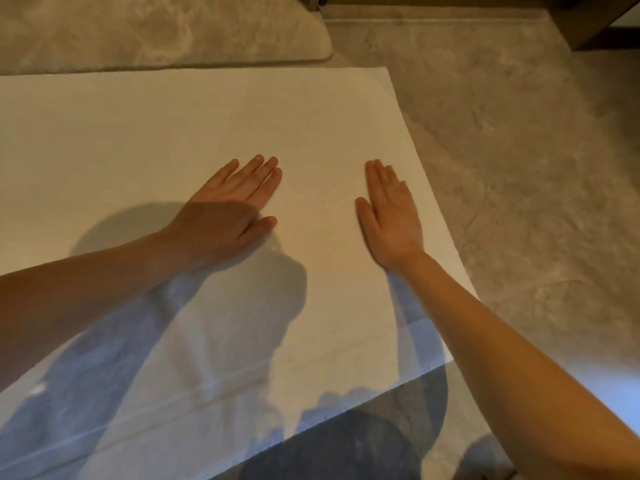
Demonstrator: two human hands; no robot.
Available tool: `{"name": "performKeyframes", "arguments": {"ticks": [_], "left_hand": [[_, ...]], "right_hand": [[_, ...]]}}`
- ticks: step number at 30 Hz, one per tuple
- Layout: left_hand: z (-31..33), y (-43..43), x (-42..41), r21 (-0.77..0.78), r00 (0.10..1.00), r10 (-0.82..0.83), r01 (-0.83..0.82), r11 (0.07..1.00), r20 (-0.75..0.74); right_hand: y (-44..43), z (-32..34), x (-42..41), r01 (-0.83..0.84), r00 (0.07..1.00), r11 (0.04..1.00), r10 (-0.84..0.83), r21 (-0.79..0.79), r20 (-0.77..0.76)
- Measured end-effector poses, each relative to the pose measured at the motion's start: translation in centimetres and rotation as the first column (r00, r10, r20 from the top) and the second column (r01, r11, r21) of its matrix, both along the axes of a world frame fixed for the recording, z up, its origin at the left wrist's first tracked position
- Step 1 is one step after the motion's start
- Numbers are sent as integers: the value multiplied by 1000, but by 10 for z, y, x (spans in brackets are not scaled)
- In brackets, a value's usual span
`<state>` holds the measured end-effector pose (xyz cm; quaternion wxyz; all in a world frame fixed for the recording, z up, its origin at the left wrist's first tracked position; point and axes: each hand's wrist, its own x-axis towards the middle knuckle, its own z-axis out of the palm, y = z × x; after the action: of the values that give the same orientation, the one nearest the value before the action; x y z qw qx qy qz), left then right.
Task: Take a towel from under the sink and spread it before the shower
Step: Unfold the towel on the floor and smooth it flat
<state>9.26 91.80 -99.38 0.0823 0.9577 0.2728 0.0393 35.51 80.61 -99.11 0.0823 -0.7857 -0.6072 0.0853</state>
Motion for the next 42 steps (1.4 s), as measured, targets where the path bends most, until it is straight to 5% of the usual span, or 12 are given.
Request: {"name": "performKeyframes", "arguments": {"ticks": [12,19,30,42], "left_hand": [[-1,-1,0,3,1000,6,-6,1000,-3],[0,-1,-1,6,1000,11,-11,1000,-18],[2,-1,-1,-7,999,10,-11,1000,-43],[4,-6,2,-39,996,-4,0,999,-84]], "right_hand": [[-8,11,31,209,973,977,-202,-51,113],[38,4,-69,-183,982,983,184,23,-29],[33,-2,40,40,999,999,-40,4,-14],[20,-1,40,57,998,998,-57,5,-8]]}}
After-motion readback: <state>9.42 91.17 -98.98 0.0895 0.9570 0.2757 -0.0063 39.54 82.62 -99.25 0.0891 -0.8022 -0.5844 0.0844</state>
